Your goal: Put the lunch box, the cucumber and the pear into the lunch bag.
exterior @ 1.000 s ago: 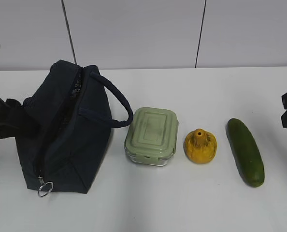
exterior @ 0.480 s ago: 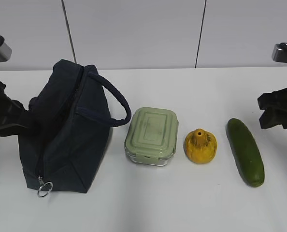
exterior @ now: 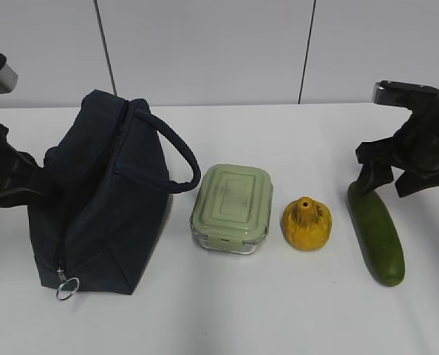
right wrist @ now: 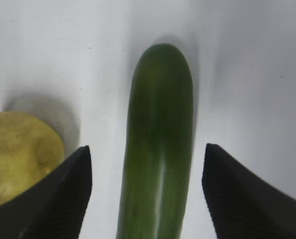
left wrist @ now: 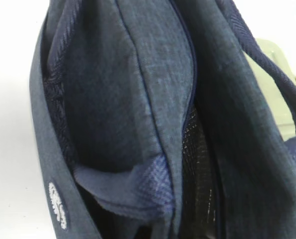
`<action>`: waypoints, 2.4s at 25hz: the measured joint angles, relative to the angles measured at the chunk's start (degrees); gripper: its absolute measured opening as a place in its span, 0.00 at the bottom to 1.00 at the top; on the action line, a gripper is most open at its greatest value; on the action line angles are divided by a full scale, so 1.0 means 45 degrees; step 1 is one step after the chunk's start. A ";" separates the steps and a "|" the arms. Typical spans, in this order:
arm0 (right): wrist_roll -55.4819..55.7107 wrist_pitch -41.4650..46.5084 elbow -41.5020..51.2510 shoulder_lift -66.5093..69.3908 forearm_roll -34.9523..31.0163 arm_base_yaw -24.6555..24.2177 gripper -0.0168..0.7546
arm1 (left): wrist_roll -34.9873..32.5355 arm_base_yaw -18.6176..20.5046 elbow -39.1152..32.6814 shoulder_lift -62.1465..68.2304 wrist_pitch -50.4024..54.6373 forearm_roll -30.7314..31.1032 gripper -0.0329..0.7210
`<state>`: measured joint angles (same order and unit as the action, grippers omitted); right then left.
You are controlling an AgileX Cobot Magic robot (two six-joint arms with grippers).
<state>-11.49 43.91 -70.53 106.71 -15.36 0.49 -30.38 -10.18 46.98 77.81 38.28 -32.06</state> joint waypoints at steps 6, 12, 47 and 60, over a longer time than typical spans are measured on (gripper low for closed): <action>-0.0023 0.0696 -0.0934 0.1508 0.0000 0.0000 0.71 | 0.0000 0.0000 0.0000 0.0000 -0.0054 0.0000 0.05; -0.0048 0.1552 -0.1351 0.2429 0.0419 0.0058 0.50 | 0.0000 0.0000 0.0000 0.0000 -0.0078 0.0000 0.05; -1.0476 -0.1468 -0.6616 0.3334 -1.3639 0.6994 0.47 | -0.0037 0.0000 0.0000 0.0024 -0.0077 0.0040 0.05; -0.8947 -0.1039 -0.6616 0.3044 -1.0071 0.6845 0.84 | -0.0037 0.0000 0.0000 0.0024 -0.0042 0.0051 0.05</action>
<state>-51.76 39.23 -100.31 120.41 -60.68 31.29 -30.55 -10.18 46.98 77.92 38.10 -31.83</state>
